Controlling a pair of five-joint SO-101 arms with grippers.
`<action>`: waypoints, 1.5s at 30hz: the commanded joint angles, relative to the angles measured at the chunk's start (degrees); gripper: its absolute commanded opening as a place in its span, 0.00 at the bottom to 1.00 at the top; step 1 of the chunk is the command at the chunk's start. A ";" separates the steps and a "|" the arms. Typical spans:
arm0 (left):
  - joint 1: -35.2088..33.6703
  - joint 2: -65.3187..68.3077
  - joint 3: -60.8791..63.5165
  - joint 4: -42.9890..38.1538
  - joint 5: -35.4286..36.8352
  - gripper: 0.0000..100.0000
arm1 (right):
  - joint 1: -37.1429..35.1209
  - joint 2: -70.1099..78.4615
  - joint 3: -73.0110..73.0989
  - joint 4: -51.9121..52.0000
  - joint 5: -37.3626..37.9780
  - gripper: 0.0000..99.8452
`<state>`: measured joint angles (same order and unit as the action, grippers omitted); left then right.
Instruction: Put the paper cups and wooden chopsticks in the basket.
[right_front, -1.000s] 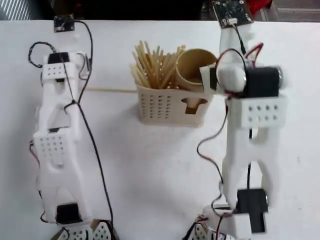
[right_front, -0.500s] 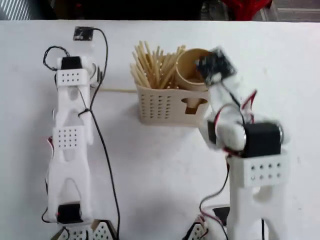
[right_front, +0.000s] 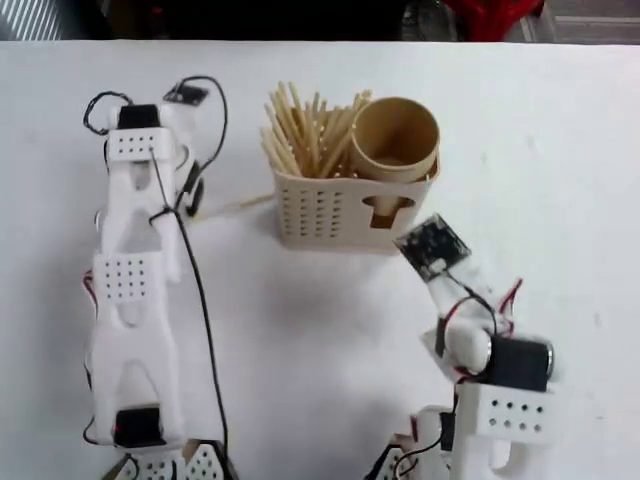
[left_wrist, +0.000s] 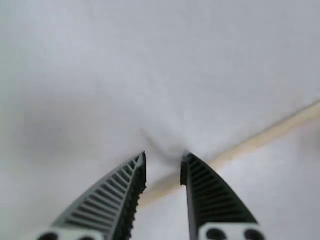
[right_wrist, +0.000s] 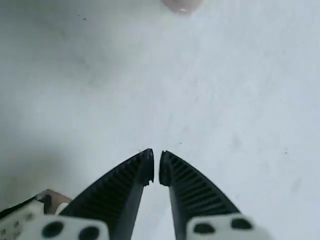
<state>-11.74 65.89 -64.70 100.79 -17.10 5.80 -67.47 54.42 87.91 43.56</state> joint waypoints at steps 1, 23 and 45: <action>-0.57 -14.73 22.77 1.85 -2.46 0.14 | 5.05 -3.12 2.81 -2.77 1.85 0.03; 10.95 -46.11 59.08 -22.15 -14.51 0.14 | 8.57 -4.44 33.67 -32.04 -1.14 0.03; 10.59 -13.58 28.75 -8.97 -11.87 0.03 | 8.66 -31.52 40.97 -19.82 -1.14 0.03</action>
<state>-1.36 46.73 -27.25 86.73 -31.25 14.42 -94.90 95.47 65.76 42.95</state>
